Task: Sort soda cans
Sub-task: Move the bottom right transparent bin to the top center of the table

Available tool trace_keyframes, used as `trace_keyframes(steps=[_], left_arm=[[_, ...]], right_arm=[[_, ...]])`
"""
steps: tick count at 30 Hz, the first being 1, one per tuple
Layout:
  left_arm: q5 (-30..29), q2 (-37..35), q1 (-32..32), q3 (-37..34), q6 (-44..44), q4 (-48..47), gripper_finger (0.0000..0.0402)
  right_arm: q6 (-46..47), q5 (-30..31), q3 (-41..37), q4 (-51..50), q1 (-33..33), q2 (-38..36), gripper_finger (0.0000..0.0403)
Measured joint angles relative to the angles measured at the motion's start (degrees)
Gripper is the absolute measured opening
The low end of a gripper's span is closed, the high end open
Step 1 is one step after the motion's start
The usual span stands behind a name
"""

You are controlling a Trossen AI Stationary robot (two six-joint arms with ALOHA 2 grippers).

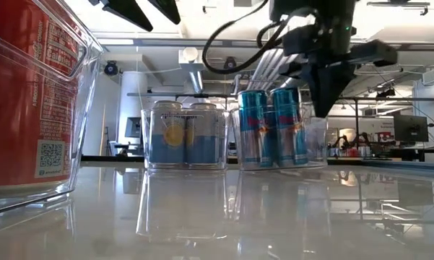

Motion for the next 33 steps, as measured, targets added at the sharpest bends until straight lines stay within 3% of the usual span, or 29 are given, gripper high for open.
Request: trace_keyframes(steps=[13, 20, 25, 33], left_arm=[[0.0, 0.0, 0.03, -0.01, -0.13, 0.0, 0.0355], [0.35, 0.02, 0.45, 0.01, -0.61, 0.0, 0.0355], [1.04, 0.02, 0.67, 0.0, -0.6, 0.01, 0.0355], [1.31, 0.02, 0.86, 0.01, -0.59, 0.02, 0.0355]], right_arm=[[-9.74, -5.07, 0.02, 0.06, -5.13, -0.04, 0.0012], [-9.76, -4.05, 0.24, -0.09, -4.95, -0.07, 0.0084], [-7.1, -2.32, 3.52, -5.48, -4.09, -0.07, 0.0127], [3.11, -4.55, 8.83, -18.87, -3.88, -2.72, 0.0133]])
